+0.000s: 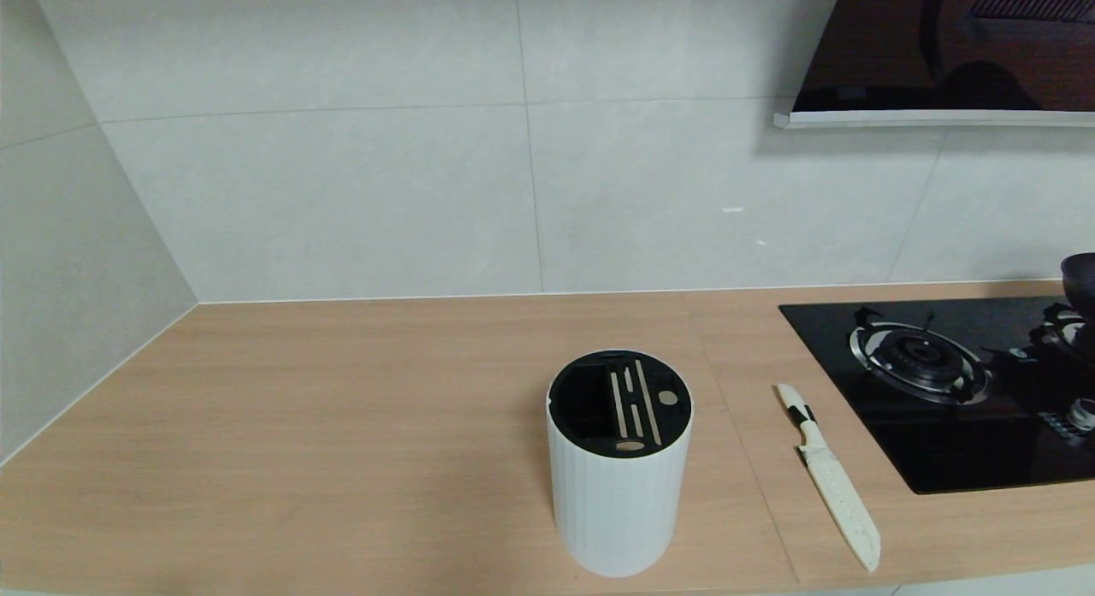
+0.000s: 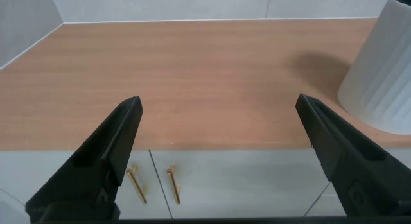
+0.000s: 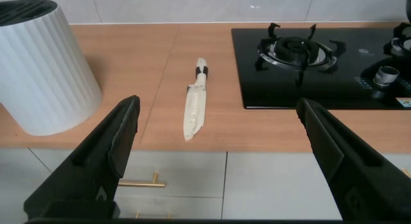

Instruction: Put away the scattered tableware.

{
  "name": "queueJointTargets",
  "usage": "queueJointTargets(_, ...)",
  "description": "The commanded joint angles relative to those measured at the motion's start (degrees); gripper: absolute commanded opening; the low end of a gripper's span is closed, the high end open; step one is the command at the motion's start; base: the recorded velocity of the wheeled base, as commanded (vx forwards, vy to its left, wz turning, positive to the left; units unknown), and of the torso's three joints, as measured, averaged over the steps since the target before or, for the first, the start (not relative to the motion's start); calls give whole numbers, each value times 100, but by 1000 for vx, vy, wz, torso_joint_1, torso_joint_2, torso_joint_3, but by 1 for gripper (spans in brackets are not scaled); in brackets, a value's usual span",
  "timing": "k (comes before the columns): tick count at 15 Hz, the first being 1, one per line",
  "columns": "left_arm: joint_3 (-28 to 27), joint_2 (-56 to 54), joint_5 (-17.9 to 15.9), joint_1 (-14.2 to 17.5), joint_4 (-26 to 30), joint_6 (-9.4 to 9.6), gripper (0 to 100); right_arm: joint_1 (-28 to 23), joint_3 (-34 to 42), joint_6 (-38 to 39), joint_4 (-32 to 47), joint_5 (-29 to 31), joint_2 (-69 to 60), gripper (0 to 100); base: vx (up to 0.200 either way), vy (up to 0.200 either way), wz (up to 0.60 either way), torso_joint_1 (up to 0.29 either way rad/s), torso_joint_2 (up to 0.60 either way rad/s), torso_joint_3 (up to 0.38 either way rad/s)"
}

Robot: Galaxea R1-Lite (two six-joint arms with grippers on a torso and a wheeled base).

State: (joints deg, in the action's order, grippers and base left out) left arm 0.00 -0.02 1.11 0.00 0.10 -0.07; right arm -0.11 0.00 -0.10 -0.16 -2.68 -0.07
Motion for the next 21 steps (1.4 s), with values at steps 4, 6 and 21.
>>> queueJointTargets(4,0,2,3,0,8,-1,100,-7,0,1,-2,-4,7,100,0,0,0,0,0,0)
queueJointTargets(6,0,2,3,0,-1,-1,100,2,0,1,-2,-4,7,100,0,0,0,0,0,0)
queueJointTargets(21,0,2,3,0,-1,-1,100,257,-1925,19,121,-699,4059,100,0,0,0,0,0,0)
